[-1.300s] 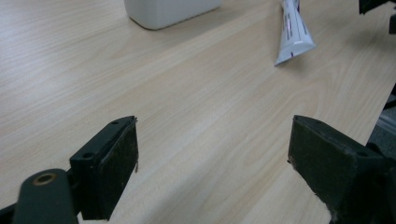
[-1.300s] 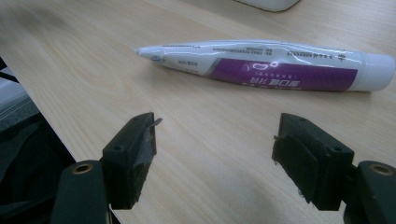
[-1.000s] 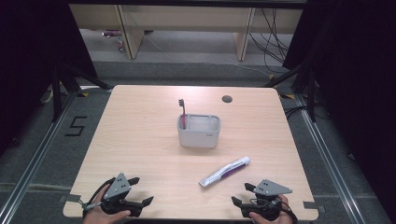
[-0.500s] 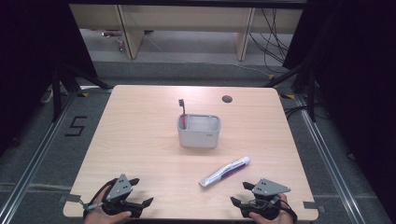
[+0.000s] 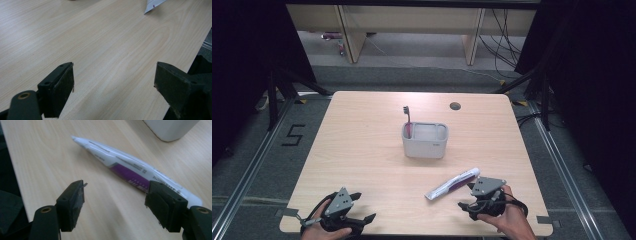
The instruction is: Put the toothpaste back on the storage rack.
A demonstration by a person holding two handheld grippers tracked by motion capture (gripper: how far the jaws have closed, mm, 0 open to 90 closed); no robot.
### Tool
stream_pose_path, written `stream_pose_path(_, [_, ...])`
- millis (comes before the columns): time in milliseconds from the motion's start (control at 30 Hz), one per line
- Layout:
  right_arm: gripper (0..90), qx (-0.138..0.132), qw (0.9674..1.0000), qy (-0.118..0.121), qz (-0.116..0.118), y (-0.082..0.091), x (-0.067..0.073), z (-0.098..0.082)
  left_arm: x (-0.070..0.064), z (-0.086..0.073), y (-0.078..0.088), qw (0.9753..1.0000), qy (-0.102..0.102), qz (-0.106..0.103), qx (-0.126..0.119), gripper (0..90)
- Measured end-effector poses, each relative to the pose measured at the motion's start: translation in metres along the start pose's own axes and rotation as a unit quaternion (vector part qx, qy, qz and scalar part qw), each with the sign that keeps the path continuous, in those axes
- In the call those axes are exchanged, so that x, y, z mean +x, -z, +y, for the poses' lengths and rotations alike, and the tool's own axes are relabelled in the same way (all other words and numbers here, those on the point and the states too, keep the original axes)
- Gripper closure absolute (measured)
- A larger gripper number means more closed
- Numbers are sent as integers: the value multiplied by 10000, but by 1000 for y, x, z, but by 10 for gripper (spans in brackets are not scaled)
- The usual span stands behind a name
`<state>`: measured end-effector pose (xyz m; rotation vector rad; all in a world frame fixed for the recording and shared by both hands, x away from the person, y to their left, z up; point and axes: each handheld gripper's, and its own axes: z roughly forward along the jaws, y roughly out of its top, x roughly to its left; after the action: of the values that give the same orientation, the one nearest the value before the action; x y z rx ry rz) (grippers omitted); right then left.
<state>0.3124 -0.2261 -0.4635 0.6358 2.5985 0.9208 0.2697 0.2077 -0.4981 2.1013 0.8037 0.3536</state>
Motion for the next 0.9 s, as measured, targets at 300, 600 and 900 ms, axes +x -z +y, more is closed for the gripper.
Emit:
stream_pose_path(300, [312, 486, 9982, 332, 91, -9, -24, 16, 1, 1, 1, 9998, 93, 75, -187, 157])
stream_pose_path(600, [336, 941, 9931, 667, 226, -23, -38, 27, 2, 0, 2, 9995, 251, 31, -214, 157])
stream_pose_path(900, [337, 1235, 9881, 869, 290, -36, -47, 38, 1, 0, 3, 9999, 66, 17, -85, 157])
